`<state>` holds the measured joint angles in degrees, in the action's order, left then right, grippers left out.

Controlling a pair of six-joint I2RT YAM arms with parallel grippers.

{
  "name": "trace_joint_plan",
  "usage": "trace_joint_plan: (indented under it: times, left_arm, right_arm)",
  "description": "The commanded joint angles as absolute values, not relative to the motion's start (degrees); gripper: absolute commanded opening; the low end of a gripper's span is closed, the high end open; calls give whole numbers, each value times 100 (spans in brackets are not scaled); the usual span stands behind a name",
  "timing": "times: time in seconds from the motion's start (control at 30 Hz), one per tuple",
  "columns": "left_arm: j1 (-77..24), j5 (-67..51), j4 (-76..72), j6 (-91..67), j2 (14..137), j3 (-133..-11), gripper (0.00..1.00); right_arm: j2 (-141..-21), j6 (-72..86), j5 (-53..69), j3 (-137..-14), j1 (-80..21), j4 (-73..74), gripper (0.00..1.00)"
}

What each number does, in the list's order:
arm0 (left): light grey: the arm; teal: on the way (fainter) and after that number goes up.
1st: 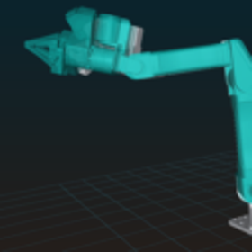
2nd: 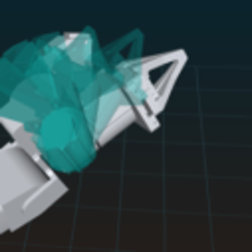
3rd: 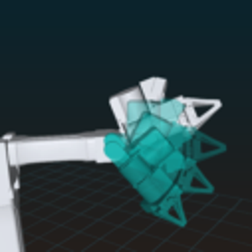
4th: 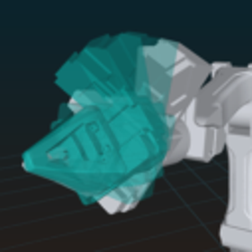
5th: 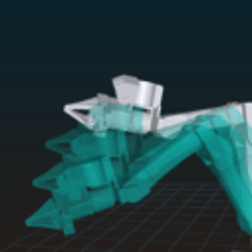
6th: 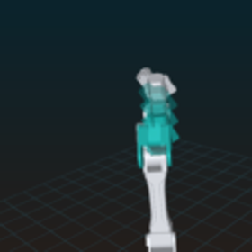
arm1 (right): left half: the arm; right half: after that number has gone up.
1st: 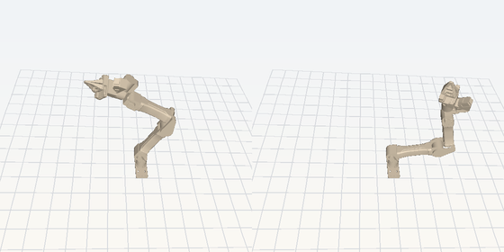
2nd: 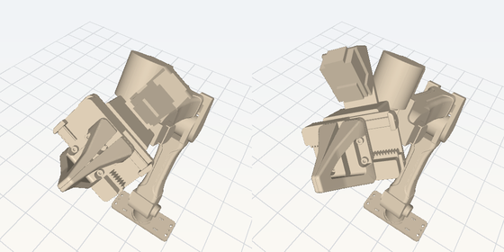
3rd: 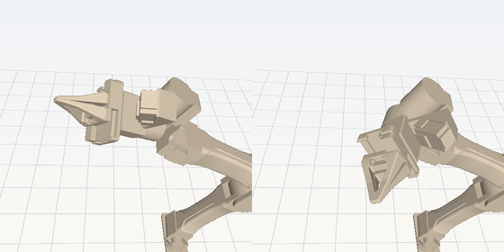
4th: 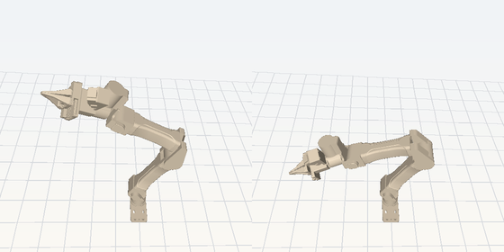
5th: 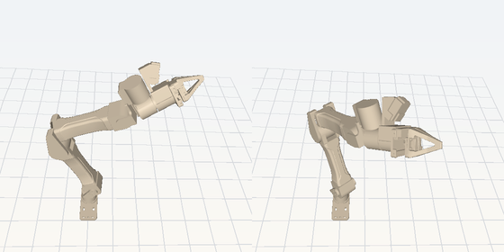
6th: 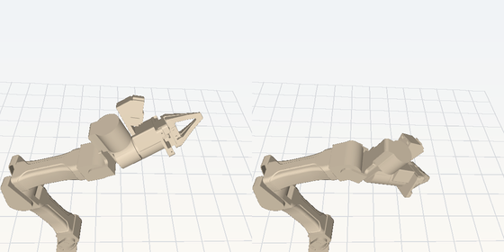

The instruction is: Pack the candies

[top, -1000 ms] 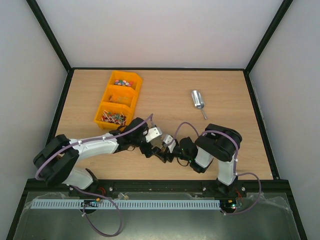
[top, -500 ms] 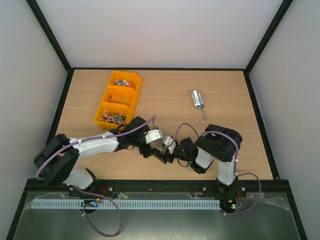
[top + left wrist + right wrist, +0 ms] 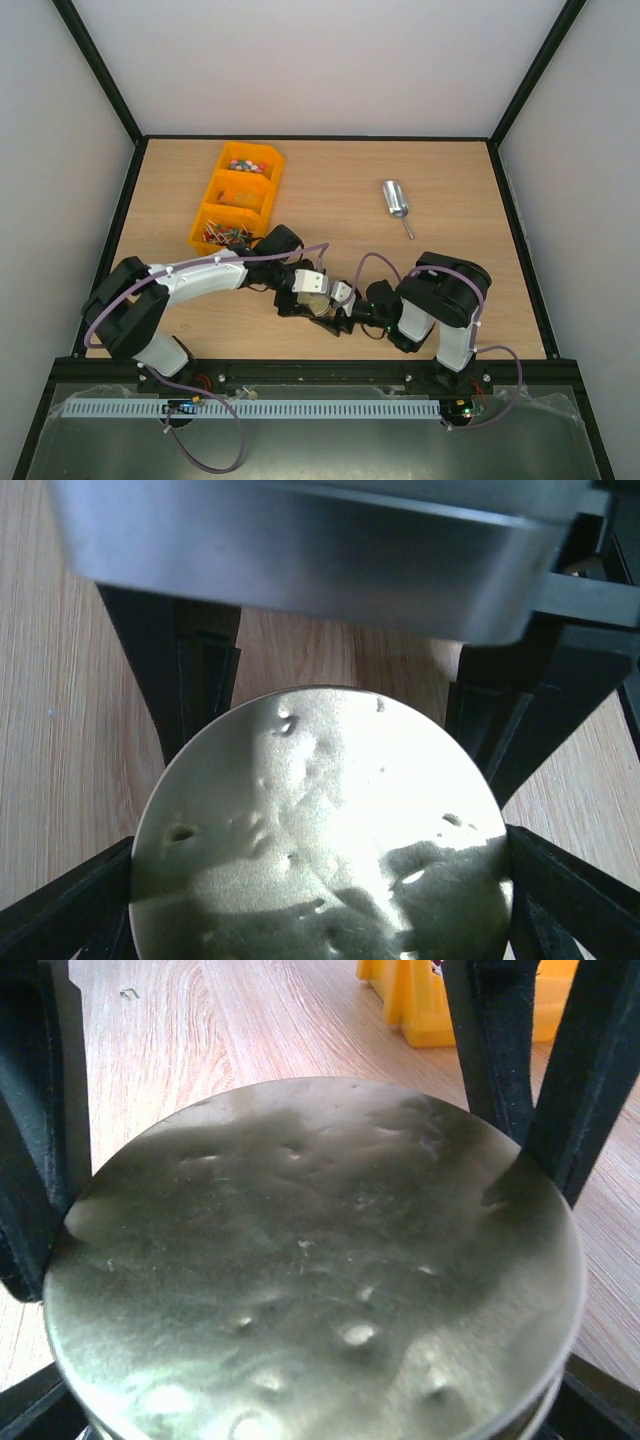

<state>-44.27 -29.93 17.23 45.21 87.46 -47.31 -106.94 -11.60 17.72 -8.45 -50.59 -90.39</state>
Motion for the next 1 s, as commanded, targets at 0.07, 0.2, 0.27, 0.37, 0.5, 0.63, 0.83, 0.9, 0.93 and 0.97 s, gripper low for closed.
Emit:
trace_joint_plan:
  times: [0.07, 0.2, 0.27, 0.37, 0.5, 0.63, 0.83, 0.9, 0.93, 0.97]
  left_arm:
    - [-4146, -2779, 2002, 4858, 8654, -4761, 86]
    - [-3930, -3021, 1498, 3567, 7996, -4354, 99]
    - [-3949, -2982, 1256, 3124, 7572, -4016, 99]
    - [-4081, -2564, 771, 2230, 7095, -3639, 99]
    - [-4279, -1990, 375, 1289, 7082, -3543, 99]
    - [-4492, -1570, 86, 963, 7378, -3645, 99]
    - [-4708, -1569, -29, 792, 7848, -3832, 99]
    - [-4779, -1499, -90, 777, 7944, -3825, 99]
    - [-4795, -1449, -127, 734, 7999, -3823, 99]
    - [-4806, -1405, -176, 664, 8055, -3838, 99]
  right_arm:
    - [-10644, -1135, 2012, -875, -5076, -8882, 41]
    - [-10653, -997, 1773, -992, -5076, -8815, 41]
    - [-10677, -902, 1679, -1022, -5078, -8792, 41]
    - [-10747, -750, 1499, -1115, -5075, -8706, 41]
    - [-10796, -670, 1310, -1219, -5078, -8690, 42]
    - [-10814, -645, 1188, -1293, -5072, -8649, 42]
    - [-10860, -565, 1040, -1374, -5072, -8582, 42]
    - [-10878, -565, 882, -1407, -5078, -8543, 42]
    - [-10887, -570, 830, -1422, -5072, -8521, 42]
    - [-10894, -571, 800, -1430, -5075, -8517, 42]
